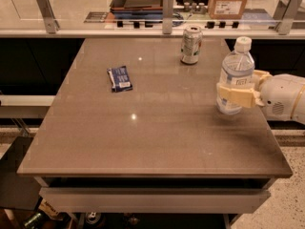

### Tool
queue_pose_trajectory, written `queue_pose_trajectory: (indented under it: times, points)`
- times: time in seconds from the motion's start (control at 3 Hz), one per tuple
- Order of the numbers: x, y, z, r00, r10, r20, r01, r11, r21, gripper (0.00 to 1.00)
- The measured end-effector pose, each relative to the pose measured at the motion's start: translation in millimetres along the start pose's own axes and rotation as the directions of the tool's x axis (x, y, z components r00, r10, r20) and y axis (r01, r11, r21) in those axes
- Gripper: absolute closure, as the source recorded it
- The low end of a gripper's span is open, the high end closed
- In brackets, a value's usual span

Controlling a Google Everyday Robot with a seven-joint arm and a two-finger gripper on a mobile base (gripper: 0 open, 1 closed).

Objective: Move blue plastic bottle near 7up can

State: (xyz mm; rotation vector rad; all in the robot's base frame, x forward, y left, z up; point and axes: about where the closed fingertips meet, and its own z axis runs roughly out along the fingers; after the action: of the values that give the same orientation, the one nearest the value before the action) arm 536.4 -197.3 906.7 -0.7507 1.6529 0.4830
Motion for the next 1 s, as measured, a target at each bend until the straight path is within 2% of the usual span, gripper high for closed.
queue_pose_trajectory:
  times: [0.33,0.67,1.0]
  points:
    - [-3.2,-36.9,-2.8,0.998,-0.05,-0.025,0.052,0.9933,0.103,1.0]
    - [-3.2,-36.9,-2.7,0.998,-0.05,-0.025,0.052,0.9933,0.103,1.0]
    - [-3.1,-48.8,7.5,0.999,-0.021,-0.029,0.025,0.9884,0.15,1.0]
